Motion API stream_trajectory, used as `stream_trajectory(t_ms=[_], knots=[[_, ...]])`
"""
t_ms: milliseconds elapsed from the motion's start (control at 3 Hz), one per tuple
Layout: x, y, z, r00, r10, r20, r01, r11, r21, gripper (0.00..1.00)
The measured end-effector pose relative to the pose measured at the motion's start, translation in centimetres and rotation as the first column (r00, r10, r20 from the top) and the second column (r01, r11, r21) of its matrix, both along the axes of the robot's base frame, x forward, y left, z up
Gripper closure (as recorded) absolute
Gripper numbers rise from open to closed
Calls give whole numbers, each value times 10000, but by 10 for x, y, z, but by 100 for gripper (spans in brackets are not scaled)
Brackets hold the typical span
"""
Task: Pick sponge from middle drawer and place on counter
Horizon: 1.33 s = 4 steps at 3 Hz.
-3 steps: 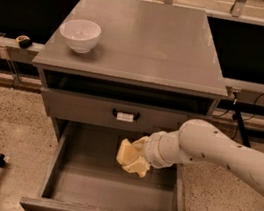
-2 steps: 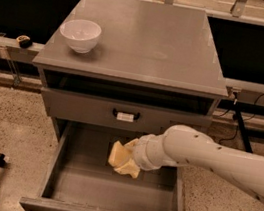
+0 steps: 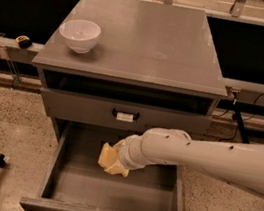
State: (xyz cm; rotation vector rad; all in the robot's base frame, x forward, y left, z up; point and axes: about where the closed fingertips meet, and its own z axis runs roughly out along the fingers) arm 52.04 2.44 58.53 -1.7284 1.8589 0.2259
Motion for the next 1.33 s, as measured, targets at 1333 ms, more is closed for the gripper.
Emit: stream_trajectory(t_ms=[1333], knots=[[21,-48,-94,9998,-29,-198,59,9883,1524,100]])
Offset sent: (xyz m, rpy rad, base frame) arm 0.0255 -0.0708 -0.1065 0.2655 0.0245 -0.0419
